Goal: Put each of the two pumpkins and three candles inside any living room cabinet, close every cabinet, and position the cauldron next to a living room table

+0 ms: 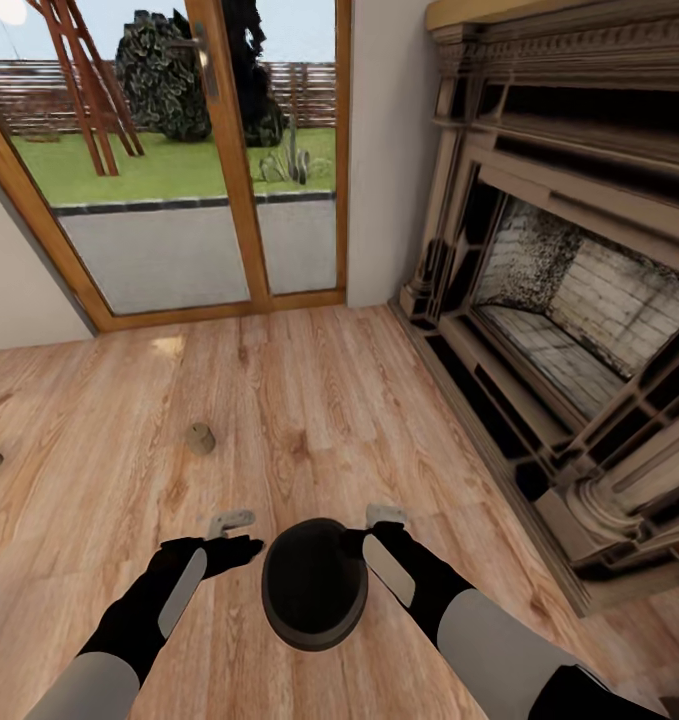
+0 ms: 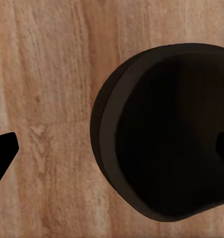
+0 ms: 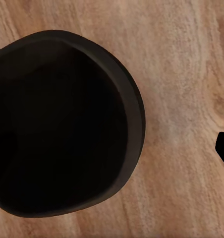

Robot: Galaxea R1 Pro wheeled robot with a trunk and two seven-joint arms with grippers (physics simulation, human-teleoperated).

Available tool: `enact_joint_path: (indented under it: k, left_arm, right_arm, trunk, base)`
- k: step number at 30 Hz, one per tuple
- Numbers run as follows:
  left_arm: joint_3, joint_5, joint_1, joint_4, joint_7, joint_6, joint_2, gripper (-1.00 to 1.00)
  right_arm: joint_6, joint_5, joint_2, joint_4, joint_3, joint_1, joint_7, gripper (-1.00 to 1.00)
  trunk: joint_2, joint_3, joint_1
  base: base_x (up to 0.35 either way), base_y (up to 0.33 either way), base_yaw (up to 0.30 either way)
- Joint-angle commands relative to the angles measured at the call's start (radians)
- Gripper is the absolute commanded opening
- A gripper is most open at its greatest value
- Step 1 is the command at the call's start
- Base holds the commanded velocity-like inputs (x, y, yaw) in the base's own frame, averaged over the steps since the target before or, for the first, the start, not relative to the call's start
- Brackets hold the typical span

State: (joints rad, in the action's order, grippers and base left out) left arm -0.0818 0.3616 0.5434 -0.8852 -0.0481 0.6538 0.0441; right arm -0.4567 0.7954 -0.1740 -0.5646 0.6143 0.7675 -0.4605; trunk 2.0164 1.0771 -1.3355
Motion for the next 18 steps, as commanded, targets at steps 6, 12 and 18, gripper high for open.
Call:
enact_joint_path:
  k: [6, 12, 18]
  left_arm:
    - [0.000, -0.003, 0.000, -0.001, 0.186, 0.004, 0.010, 1.00]
    - [0.003, -0.008, 0.001, 0.006, 0.214, 0.000, 0.007, 1.00]
    - [0.006, -0.009, 0.001, 0.006, 0.214, -0.001, 0.008, 1.00]
  right_arm:
    - [0.001, 0.008, 0.002, -0.001, 0.009, 0.001, -0.009, 1.00]
    - [0.001, 0.008, 0.002, -0.001, 0.010, 0.001, -0.008, 1.00]
    - [0.011, 0.009, 0.002, -0.001, 0.010, 0.001, -0.007, 1.00]
  trunk:
    - [0.043, 0.020, -0.023]
    - [0.085, 0.038, -0.046]
    - [0.127, 0.057, -0.069]
  base:
    - [0.000, 0.000, 0.000]
    - [0.000, 0.000, 0.000]
    - [0.000, 0.000, 0.000]
